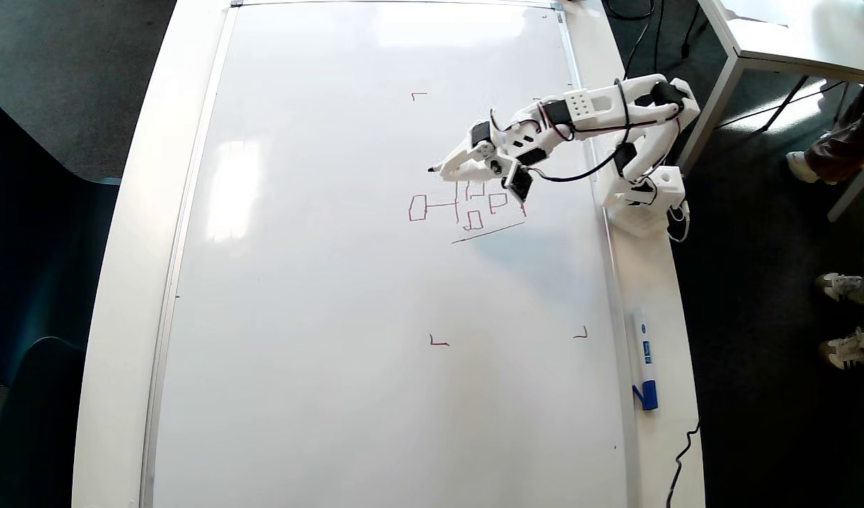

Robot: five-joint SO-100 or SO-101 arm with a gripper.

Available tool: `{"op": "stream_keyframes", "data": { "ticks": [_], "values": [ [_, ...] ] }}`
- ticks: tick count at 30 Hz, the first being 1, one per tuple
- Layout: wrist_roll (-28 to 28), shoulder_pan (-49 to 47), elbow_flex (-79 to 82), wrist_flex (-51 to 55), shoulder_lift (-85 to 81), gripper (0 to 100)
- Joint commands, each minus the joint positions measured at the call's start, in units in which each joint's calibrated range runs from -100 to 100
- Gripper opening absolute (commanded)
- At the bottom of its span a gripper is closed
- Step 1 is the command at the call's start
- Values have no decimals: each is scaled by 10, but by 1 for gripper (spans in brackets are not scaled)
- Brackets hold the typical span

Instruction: Draw on a whiteboard a robot head using a pen attached to the gripper

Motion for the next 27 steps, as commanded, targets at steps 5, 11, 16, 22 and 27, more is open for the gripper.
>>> {"op": "stream_keyframes", "data": {
  "ticks": [5, 11, 16, 22, 27],
  "values": [
    [62, 36, 176, -272, -140, 1],
    [62, 49, 247, -443, -146, 1],
    [62, 48, 329, -646, -148, 1],
    [64, 46, 431, -888, -149, 1],
    [112, 46, 497, -1052, -150, 1]
  ]
}}
